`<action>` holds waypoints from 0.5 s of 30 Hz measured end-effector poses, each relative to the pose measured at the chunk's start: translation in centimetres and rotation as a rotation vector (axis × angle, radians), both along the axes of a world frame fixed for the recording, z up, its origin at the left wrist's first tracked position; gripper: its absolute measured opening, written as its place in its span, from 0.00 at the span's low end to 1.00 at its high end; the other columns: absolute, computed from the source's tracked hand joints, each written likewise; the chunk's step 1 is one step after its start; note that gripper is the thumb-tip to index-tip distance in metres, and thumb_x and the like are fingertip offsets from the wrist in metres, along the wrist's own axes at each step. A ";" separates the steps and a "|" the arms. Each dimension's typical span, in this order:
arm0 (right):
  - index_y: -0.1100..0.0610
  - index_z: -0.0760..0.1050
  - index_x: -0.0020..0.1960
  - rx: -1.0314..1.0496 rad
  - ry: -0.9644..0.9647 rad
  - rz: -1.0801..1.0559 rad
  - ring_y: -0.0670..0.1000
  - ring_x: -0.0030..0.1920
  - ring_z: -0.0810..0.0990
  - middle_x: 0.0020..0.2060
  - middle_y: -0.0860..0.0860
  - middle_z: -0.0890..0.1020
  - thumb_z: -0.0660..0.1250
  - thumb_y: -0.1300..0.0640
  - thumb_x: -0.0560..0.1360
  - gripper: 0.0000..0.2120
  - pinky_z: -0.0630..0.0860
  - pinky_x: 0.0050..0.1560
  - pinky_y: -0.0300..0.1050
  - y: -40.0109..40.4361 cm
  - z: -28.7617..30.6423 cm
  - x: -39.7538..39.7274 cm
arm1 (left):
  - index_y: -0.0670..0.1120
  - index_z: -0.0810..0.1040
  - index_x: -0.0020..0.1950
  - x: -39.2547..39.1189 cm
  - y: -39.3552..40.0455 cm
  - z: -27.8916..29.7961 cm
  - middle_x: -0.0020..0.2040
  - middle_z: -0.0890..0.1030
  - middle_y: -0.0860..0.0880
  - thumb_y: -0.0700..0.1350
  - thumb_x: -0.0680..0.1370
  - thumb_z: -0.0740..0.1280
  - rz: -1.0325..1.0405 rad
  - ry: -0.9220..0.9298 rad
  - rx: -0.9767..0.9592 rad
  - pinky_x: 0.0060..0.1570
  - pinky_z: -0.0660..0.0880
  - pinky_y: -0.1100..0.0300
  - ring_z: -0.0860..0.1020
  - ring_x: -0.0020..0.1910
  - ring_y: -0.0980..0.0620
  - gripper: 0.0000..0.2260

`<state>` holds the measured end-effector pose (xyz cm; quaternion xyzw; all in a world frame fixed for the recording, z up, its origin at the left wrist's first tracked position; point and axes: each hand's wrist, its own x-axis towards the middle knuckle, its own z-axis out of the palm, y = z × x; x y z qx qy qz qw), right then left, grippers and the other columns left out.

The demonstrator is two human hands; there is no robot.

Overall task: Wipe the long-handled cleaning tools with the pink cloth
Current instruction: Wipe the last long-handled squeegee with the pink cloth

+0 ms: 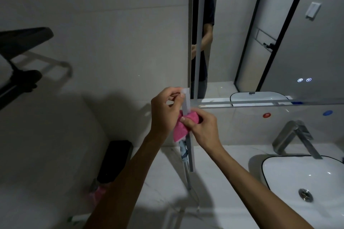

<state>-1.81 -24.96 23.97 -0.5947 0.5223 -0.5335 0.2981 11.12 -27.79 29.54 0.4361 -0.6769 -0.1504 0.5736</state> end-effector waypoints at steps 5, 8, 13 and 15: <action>0.59 0.80 0.60 -0.163 -0.183 -0.021 0.42 0.47 0.82 0.49 0.50 0.83 0.73 0.60 0.76 0.14 0.79 0.46 0.33 -0.3 3.4 0.5 | 0.41 0.82 0.54 -0.4 0.3 0.2 0.47 0.84 0.50 0.39 0.79 0.70 -0.007 0.010 -0.023 0.47 0.79 0.66 0.82 0.46 0.56 0.05; 0.57 0.79 0.61 -0.112 -0.143 0.019 0.44 0.46 0.83 0.48 0.51 0.83 0.73 0.56 0.76 0.15 0.80 0.45 0.36 -0.7 2.4 0.3 | 0.42 0.82 0.53 -0.4 0.0 0.1 0.46 0.83 0.53 0.40 0.79 0.70 -0.005 0.033 -0.014 0.46 0.78 0.69 0.82 0.45 0.57 0.04; 0.54 0.80 0.56 -0.019 0.014 0.106 0.46 0.46 0.81 0.46 0.48 0.81 0.74 0.52 0.75 0.12 0.82 0.46 0.40 -1.5 0.2 -0.3 | 0.41 0.82 0.53 -0.2 -0.6 0.0 0.46 0.84 0.50 0.40 0.79 0.69 -0.008 0.041 0.004 0.44 0.79 0.67 0.82 0.45 0.52 0.05; 0.54 0.80 0.53 -0.012 0.007 0.145 0.46 0.45 0.82 0.43 0.48 0.81 0.72 0.55 0.76 0.07 0.81 0.44 0.38 -1.7 0.0 -0.4 | 0.40 0.82 0.53 -0.4 -0.7 0.1 0.46 0.83 0.50 0.40 0.79 0.69 0.009 0.041 0.000 0.44 0.79 0.68 0.82 0.44 0.53 0.05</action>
